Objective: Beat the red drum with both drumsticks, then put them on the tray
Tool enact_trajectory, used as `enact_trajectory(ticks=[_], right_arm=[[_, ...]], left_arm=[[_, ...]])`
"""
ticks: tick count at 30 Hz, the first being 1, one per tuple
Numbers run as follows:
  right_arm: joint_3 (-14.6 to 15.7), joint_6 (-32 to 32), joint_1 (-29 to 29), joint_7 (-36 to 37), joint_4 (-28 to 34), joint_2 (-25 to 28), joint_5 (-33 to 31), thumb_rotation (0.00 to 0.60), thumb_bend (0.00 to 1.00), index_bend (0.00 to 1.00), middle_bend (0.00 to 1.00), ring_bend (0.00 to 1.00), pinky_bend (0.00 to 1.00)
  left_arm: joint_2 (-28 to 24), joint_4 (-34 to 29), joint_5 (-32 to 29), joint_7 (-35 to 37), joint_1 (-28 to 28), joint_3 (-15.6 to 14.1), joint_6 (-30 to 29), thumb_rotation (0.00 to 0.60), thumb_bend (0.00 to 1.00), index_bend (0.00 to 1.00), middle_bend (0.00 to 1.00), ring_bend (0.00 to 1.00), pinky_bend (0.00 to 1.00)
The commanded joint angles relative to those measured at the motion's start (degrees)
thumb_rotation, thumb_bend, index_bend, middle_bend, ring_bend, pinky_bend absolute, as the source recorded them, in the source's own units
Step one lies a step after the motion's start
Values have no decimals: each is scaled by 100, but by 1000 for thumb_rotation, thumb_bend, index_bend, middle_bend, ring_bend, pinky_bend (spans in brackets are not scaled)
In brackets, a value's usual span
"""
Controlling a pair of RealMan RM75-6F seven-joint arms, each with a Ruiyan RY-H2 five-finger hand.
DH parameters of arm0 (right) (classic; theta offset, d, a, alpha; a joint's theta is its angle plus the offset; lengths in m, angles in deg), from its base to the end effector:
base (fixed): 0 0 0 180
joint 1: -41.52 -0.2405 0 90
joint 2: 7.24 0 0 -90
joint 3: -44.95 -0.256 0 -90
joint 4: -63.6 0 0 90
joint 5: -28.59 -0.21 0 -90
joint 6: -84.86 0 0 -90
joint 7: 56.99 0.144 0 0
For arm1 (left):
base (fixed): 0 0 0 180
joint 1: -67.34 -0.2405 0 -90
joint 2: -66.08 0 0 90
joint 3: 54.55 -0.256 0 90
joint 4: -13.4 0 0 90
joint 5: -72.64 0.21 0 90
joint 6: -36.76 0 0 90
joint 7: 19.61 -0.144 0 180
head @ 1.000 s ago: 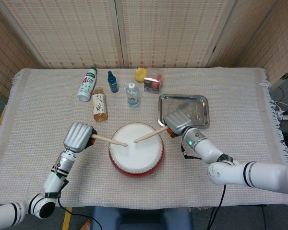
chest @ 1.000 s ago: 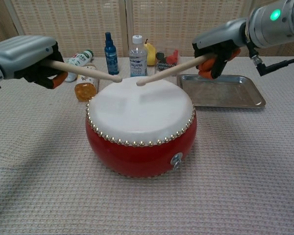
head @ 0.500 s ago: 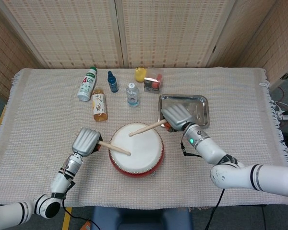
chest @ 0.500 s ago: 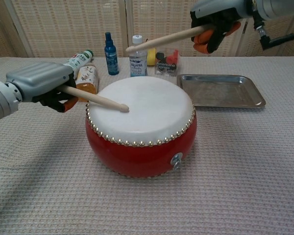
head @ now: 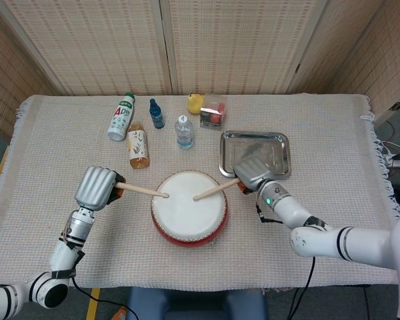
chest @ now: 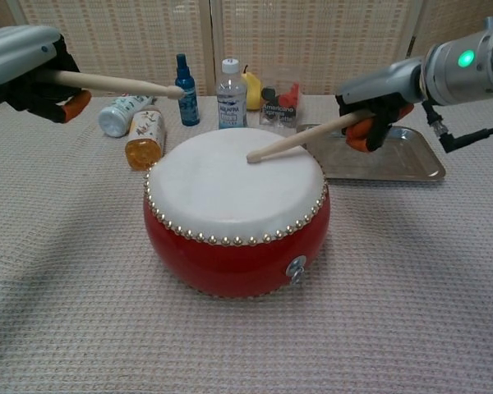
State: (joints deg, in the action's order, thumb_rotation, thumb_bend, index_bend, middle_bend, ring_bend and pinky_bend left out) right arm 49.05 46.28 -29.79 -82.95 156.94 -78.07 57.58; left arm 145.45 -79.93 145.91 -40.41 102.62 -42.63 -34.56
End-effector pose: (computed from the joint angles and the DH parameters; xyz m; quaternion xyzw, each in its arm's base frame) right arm -0.1111 -0.3911 0.0335 0.8145 -0.3840 0.1814 0.3952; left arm -0.1543 0.3310 0.0707 -0.6794 -0.2902 -0.4541 0.4979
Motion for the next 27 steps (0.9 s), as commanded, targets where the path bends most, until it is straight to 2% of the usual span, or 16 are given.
enact_trajectory(ticks=[1, 7, 9, 12, 14, 17, 24, 27], right_arm=[[19, 42, 26, 31, -177, -157, -84, 600, 751, 1000, 1000, 1000, 1000], [-647, -153, 537, 1074, 34, 390, 577, 600, 751, 1000, 1000, 1000, 1000], [-761, -126, 737, 1390, -50, 552, 775, 600, 751, 1000, 1000, 1000, 1000], [-719, 33, 942, 1601, -449, 546, 914, 600, 751, 1000, 1000, 1000, 1000], [-626, 224, 1016, 1649, -834, 399, 897, 600, 746, 1000, 1000, 1000, 1000], [-533, 508, 1100, 1719, -1564, 31, 889, 600, 681, 1000, 1000, 1000, 1000], [-736, 1088, 1245, 2191, -3194, -936, 1323, 600, 501, 1000, 1000, 999, 1000], [-879, 1340, 1260, 2432, -3781, -1311, 1539, 600, 442, 1000, 974, 946, 979]], left_arm=[[-102, -55, 83, 113, -88, -3, -82, 600, 550, 1000, 1000, 1000, 1000], [-194, -13, 144, 381, -214, -23, -180, 600, 547, 1000, 1000, 1000, 1000], [-207, 31, 160, 459, -250, -35, -199, 600, 547, 1000, 1000, 1000, 1000], [-205, 92, 213, 527, -292, -64, -232, 600, 547, 1000, 1000, 1000, 1000], [-208, 111, 244, 558, -311, -79, -244, 600, 548, 1000, 1000, 1000, 1000], [-216, 117, 279, 569, -347, -102, -271, 600, 548, 1000, 1000, 1000, 1000], [-300, 82, 251, 588, -424, -126, -256, 600, 547, 1000, 1000, 1000, 1000], [-328, 80, 209, 611, -441, -122, -217, 600, 548, 1000, 1000, 1000, 1000]])
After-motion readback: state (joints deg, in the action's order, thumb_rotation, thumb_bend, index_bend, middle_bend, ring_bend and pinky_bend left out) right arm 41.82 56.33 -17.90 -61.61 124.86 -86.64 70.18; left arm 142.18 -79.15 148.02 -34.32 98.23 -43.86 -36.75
